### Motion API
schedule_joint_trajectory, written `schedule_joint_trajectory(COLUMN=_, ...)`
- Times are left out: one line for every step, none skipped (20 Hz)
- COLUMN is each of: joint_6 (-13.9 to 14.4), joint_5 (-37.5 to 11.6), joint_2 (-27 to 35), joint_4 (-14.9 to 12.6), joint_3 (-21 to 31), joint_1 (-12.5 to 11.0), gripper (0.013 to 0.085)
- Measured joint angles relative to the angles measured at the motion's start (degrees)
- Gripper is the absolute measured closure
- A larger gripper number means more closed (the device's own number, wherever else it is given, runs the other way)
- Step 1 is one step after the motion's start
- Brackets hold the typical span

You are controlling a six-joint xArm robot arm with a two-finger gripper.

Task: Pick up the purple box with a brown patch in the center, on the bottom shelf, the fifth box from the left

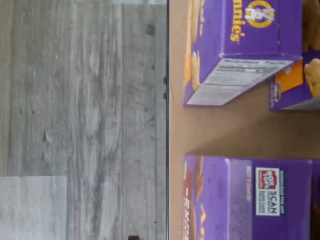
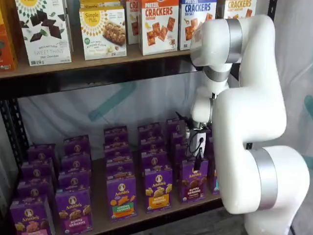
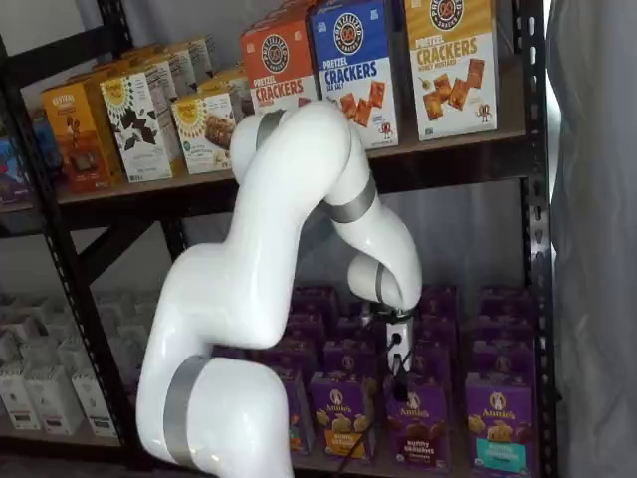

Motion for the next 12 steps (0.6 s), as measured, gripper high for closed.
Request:
schedule_joint_trajectory(joint_6=0.1, joint_5=-0.1, joint_2=0.5, joint_4=-0.1, joint_3=-0.5, joint_1=0.0, gripper=0.0130)
schedule_joint_trajectory(joint_6=0.2, joint_5=-0.1, joint_2=0.9, joint_4=-0.3, joint_3=-1.0, joint_1=0.0, gripper=0.0130)
schedule_joint_trajectory(joint_6=0.4, joint_5=-0.1, joint_2=1.5, joint_4=-0.5, joint_3=-1.7, joint_1=0.0, gripper=0.0130)
schedule_joint_trajectory(joint_6=1.0, joint_5=-0.1, joint_2=2.0, joint_4=-1.2, joint_3=-2.3, joint_1=-0.1, gripper=0.0130)
schedule_joint_trajectory(joint_6=1.9, joint_5=0.1, joint_2=2.6, joint_4=-2.2, joint_3=-3.0, joint_1=-0.1, gripper=0.0130)
schedule_joint_trajectory(joint_6=2.8, joint_5=0.3, joint_2=3.1, joint_4=-3.3, joint_3=-3.7, joint_1=-0.2, gripper=0.0130)
schedule_joint_trajectory(joint_6=3.8, joint_5=0.5, joint_2=3.7, joint_4=-4.4, joint_3=-4.3, joint_1=-0.2, gripper=0.0130)
schedule_joint_trajectory(joint_6=4.6, joint_5=0.6, joint_2=4.3, joint_4=-5.4, joint_3=-4.9, joint_1=-0.3, gripper=0.0130)
schedule_joint_trajectory(joint_6=5.3, joint_5=0.9, joint_2=4.8, joint_4=-6.2, joint_3=-5.6, joint_1=-0.3, gripper=0.0130)
schedule_joint_trajectory(joint_6=6.0, joint_5=1.2, joint_2=5.6, joint_4=-7.0, joint_3=-6.4, joint_1=-0.3, gripper=0.0130)
schedule_joint_trajectory(joint_6=6.4, joint_5=1.3, joint_2=6.1, joint_4=-7.4, joint_3=-7.0, joint_1=-0.3, gripper=0.0130)
schedule_joint_trajectory(joint_6=7.0, joint_5=1.1, joint_2=6.9, joint_4=-8.1, joint_3=-7.6, joint_1=-0.3, gripper=0.0130)
